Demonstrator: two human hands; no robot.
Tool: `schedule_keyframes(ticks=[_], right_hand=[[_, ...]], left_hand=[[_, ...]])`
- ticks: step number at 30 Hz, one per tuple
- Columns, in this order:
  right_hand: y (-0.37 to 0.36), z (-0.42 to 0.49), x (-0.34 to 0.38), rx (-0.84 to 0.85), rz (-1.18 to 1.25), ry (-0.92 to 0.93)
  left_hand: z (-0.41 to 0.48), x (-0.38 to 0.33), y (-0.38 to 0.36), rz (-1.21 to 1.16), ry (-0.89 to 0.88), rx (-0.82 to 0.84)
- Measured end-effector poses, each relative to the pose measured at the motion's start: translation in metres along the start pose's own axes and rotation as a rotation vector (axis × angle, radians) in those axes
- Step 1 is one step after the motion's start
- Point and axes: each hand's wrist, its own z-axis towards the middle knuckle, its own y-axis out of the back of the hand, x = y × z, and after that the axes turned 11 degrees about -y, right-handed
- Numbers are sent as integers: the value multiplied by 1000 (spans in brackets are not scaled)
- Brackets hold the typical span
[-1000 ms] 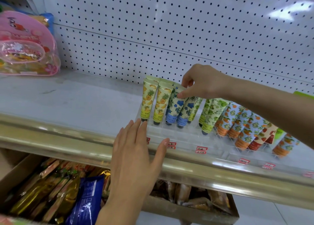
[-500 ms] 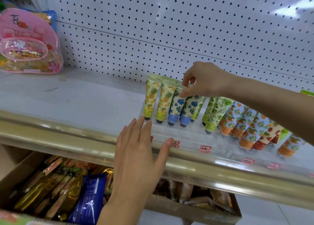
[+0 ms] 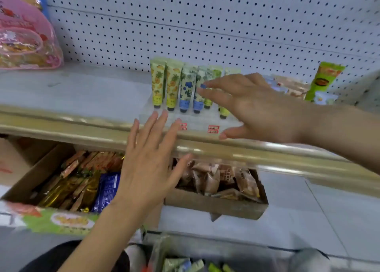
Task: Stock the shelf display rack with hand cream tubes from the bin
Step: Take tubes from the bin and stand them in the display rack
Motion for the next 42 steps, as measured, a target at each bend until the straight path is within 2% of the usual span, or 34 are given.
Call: schedule_keyframes(ticks=[4,9,12,18,24,28,31,34,37,40,42], right_hand=[[-46,-70,5,10,-46,97],[-115,-130,14,217,36,52],[-160,-149,24,332,125,82],[-264,-166,60,780,247,49],[-376,-197,103,1097,585,-209],[-426,-231,135,1112,866,-348],[-456,-255,165,1175,904,-491],[-478,-264,194,1187,971,-517],[-486,-258,220,1113,1091,-535],[-492,-247,244,1072,1157,-511],[-496,-238,256,1043,1117,-497]], left_hand=[[-35,-33,-5,17,-214,135],[-92,-55,-34,24,-269,463],[-123,-59,-57,26,-259,594],[-182,-55,-99,-27,-206,848],[-246,-39,-132,-61,-54,994],[-277,-39,-141,-54,92,1005],[-297,-47,-144,-134,264,950],[-310,-61,-148,-270,386,858],[-321,-72,-158,-395,396,739],[-332,-76,-166,-388,420,642],[-337,-78,-169,-387,444,585]])
